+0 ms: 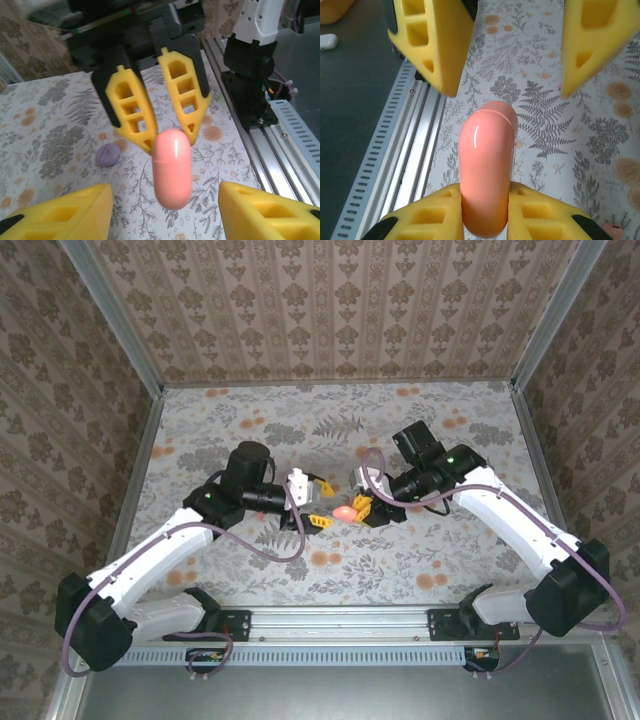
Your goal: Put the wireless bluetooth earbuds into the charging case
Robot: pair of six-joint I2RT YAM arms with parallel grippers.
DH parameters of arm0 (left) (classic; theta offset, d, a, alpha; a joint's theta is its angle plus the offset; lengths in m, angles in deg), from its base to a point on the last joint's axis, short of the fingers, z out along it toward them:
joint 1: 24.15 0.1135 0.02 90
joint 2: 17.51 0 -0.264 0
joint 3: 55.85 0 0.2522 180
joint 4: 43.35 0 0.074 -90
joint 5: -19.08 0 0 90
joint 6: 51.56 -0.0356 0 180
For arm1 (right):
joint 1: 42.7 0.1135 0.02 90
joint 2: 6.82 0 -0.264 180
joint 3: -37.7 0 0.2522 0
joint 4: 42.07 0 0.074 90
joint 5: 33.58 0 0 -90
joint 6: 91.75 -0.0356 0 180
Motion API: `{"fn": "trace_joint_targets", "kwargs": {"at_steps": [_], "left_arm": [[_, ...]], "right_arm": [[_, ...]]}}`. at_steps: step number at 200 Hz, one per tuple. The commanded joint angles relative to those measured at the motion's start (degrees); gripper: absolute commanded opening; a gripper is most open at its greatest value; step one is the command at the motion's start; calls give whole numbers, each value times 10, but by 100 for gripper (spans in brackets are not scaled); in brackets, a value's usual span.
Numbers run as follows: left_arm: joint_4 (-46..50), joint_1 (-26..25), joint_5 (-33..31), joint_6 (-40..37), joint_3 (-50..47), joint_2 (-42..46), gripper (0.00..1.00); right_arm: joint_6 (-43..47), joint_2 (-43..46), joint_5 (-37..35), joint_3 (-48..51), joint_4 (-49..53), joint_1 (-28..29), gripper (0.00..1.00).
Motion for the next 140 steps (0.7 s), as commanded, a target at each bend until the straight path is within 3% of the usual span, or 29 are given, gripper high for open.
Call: {"fn": "trace_joint_targets", "kwargs": {"at_steps": [1, 140], "left_arm": [[42, -9, 18, -41, 24, -12, 57], [74, -26, 1, -49, 46, -46, 43]], "right_arm": [[32, -4, 2, -23, 8, 9, 21], [49, 3, -31, -36, -19, 33, 21]]}}
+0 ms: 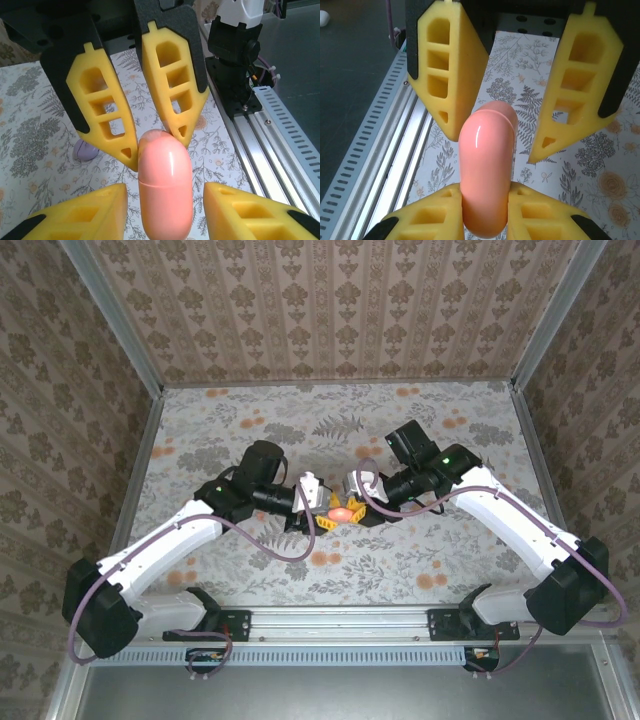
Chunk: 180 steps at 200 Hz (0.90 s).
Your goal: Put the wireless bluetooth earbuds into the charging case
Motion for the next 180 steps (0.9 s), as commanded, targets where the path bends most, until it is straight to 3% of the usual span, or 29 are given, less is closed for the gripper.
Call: {"fn": "trace_joint_targets", "kwargs": {"at_steps": [1, 68, 143, 180], "left_arm": [[22, -5, 5, -20, 19, -4, 43], [20, -11, 0, -16, 17, -2, 37], [11, -14, 0, -9, 15, 1, 22], [-88, -8, 2, 60, -36, 15, 19]], "right_arm": [[17, 5, -1, -20, -11, 5, 21], [17, 3, 0, -20, -19, 9, 21], [11, 6, -5, -14, -27, 11, 21], [-93, 64, -54, 63, -138, 8, 52]]}}
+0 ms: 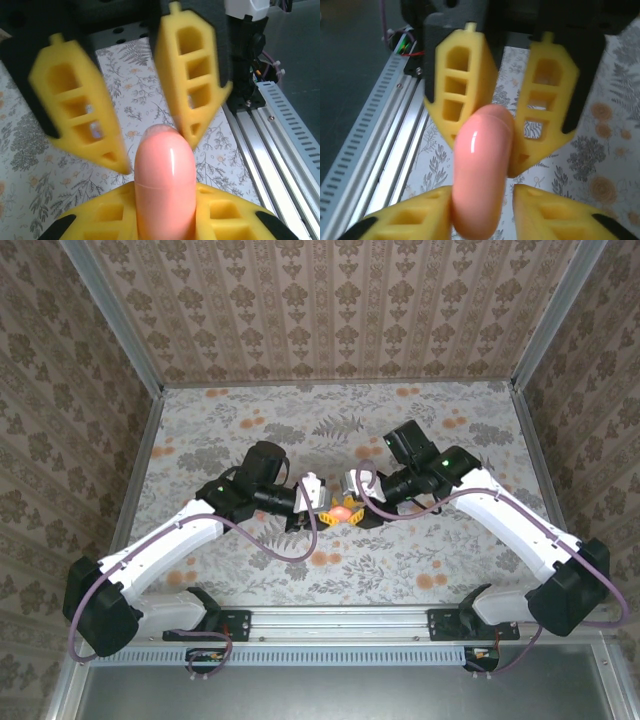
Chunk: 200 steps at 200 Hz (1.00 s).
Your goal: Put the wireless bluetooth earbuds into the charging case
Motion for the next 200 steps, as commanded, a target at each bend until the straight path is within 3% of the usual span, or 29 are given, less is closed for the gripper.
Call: {"fn": "trace_joint_targets", "kwargs": {"at_steps": [1, 39, 80, 200], "left_arm": [[-84, -3, 18, 54, -36, 17, 19], [-281, 5, 20, 176, -121, 31, 18], [-391, 5, 17, 241, -163, 27, 17], [-398, 5, 35, 254, -156, 24, 17]], "right_arm": [[-66, 52, -38, 52, -96, -1, 52], [-178, 149, -14, 173, -290, -29, 68], [-307, 161, 45, 230, -434, -43, 69], [-347, 144, 21, 228, -449, -75, 67]]}}
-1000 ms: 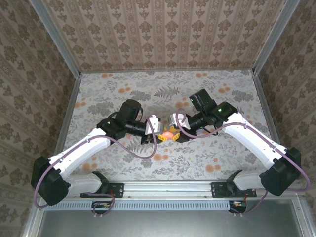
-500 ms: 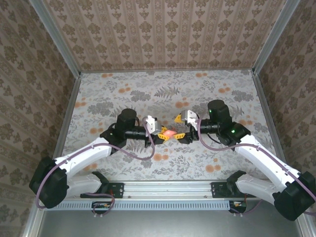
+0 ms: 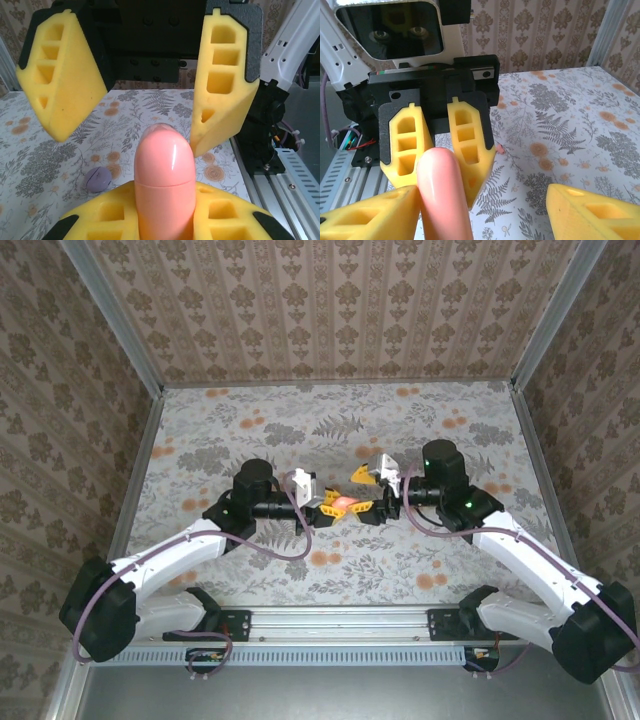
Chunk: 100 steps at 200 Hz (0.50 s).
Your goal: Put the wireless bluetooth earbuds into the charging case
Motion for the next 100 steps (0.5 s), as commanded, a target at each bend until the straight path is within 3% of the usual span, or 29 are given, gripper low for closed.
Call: {"fn": "trace_joint_targets", "kwargs": {"at_steps": [1, 100], "left_arm": [[-14, 2, 25, 7, 7, 4, 17], [-11, 5, 7, 9, -6, 22, 16]], "right_arm": [[-23, -2, -8, -6, -16, -20, 67], [-81, -10, -49, -28, -51, -68, 65]]}}
